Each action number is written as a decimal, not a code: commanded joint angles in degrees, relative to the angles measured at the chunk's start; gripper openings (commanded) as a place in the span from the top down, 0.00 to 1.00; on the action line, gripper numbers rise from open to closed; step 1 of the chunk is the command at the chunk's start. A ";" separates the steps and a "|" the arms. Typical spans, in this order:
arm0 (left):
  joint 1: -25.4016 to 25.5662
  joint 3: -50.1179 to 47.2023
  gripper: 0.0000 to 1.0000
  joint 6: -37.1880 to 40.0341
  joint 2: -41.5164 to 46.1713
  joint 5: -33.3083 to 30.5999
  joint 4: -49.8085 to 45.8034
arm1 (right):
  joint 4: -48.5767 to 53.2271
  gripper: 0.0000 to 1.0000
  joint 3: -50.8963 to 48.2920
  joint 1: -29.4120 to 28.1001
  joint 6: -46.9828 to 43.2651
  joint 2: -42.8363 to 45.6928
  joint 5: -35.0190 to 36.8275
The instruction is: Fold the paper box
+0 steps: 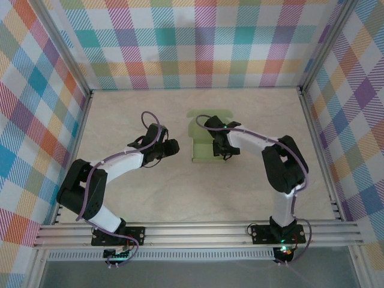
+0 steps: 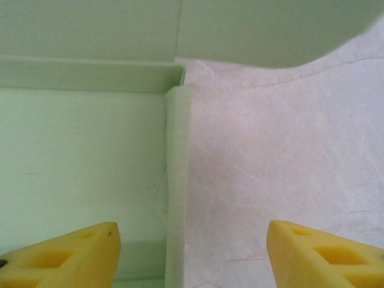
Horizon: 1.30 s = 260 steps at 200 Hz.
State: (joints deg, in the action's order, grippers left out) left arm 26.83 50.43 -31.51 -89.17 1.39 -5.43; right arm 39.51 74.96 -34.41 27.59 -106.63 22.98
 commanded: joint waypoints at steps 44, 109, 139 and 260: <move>-1.78 5.86 0.32 6.54 3.00 -0.87 -1.35 | -10.29 0.26 -3.31 7.64 -13.81 11.66 -15.17; -2.69 24.16 0.11 23.64 -7.49 9.75 -9.22 | -3.37 0.28 8.87 17.72 -37.27 6.91 -33.80; -3.86 36.39 0.15 31.29 -15.07 15.19 -20.27 | 1.99 0.30 16.88 19.95 -45.76 1.57 -38.81; -5.47 43.78 0.15 35.16 -20.43 20.41 -25.20 | 23.84 0.63 41.51 22.21 -58.17 -16.41 -45.66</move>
State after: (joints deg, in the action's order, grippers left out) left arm 21.56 92.12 2.46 -108.92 19.90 -28.97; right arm 57.71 114.10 -12.34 -27.79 -121.84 -20.53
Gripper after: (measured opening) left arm 0.851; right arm 0.406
